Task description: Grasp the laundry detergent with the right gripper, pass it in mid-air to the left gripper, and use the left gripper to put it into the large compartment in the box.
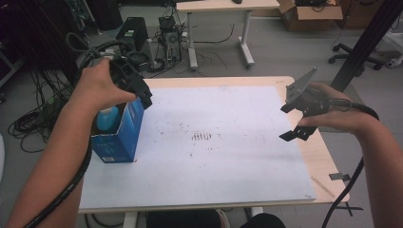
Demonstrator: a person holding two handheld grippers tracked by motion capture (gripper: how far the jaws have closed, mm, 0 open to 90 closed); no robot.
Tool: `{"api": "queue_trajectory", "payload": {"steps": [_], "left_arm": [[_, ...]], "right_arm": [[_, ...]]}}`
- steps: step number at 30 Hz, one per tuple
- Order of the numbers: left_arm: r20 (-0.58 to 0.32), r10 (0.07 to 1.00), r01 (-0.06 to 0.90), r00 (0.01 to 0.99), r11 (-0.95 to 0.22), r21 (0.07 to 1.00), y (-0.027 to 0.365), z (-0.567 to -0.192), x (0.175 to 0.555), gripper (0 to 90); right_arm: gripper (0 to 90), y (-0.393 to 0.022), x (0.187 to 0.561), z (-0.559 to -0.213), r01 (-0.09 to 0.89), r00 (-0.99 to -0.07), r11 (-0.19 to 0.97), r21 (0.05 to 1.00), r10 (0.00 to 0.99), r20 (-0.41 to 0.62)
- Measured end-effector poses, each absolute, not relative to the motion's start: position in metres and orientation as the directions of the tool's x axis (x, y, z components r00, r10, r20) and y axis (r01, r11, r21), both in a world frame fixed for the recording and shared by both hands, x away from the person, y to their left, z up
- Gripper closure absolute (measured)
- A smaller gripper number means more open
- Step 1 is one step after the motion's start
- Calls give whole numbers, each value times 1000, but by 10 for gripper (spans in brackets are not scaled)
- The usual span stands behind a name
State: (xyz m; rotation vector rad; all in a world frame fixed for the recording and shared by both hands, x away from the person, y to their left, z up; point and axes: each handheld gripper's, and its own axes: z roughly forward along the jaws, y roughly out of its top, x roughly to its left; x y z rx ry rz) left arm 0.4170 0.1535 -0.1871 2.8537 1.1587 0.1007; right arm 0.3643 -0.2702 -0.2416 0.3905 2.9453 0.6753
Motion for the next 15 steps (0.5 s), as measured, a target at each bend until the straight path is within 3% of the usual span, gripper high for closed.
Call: {"api": "queue_trajectory", "payload": {"steps": [4,9,15], "left_arm": [[6,590,588,807,-805,77,129,-185,415,2],[-73,428,434,901,-890,138,107,-186,415,2],[-51,259,264,964,-952,157,88,-192,409,2]], "right_arm": [[29,-267,366,-240,222,-964,871,438,265,-39],[28,-264,365,-239,207,-967,878,432,250,-44],[31,-257,365,-240,184,-974,888,421,222,-42]]}}
